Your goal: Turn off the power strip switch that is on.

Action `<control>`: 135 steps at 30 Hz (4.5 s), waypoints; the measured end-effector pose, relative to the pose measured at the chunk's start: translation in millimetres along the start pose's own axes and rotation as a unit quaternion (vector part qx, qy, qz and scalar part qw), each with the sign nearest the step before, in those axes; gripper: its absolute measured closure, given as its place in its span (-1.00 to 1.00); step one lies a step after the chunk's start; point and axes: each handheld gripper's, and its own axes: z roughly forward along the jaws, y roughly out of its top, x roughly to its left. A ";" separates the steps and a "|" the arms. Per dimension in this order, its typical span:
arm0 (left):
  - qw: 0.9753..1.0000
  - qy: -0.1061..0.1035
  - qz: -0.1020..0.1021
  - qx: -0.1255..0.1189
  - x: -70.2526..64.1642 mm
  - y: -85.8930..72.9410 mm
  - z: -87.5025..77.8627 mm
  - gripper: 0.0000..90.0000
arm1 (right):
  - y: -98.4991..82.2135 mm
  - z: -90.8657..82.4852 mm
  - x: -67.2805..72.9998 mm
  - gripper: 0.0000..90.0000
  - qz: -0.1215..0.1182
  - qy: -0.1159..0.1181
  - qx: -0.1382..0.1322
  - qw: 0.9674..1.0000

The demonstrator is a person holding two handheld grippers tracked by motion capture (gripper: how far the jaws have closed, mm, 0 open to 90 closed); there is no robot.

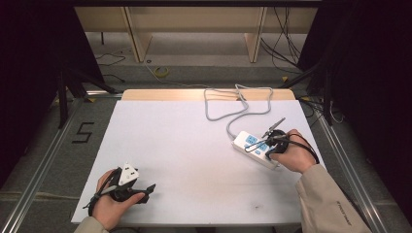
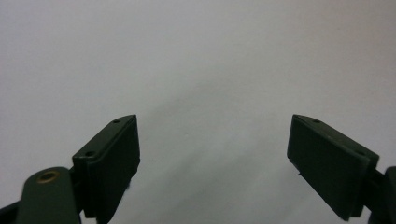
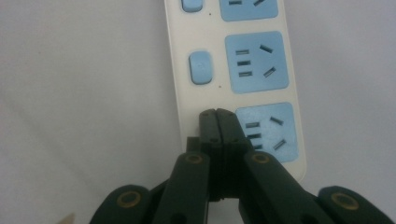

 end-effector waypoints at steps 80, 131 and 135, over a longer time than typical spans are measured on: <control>1.000 0.000 0.005 0.000 -0.9 0.7 1.3 -0.62 | -4.5 3.1 1.1 1.00 0.009 0.000 0.011 1.000; 1.000 -0.001 0.006 0.001 -1.1 0.8 1.8 -0.62 | -5.3 2.8 -0.5 1.00 0.007 0.004 0.007 1.000; 1.000 -0.001 0.005 0.000 -0.8 0.6 2.1 -0.62 | -5.5 2.8 -0.6 1.00 0.008 0.004 0.006 1.000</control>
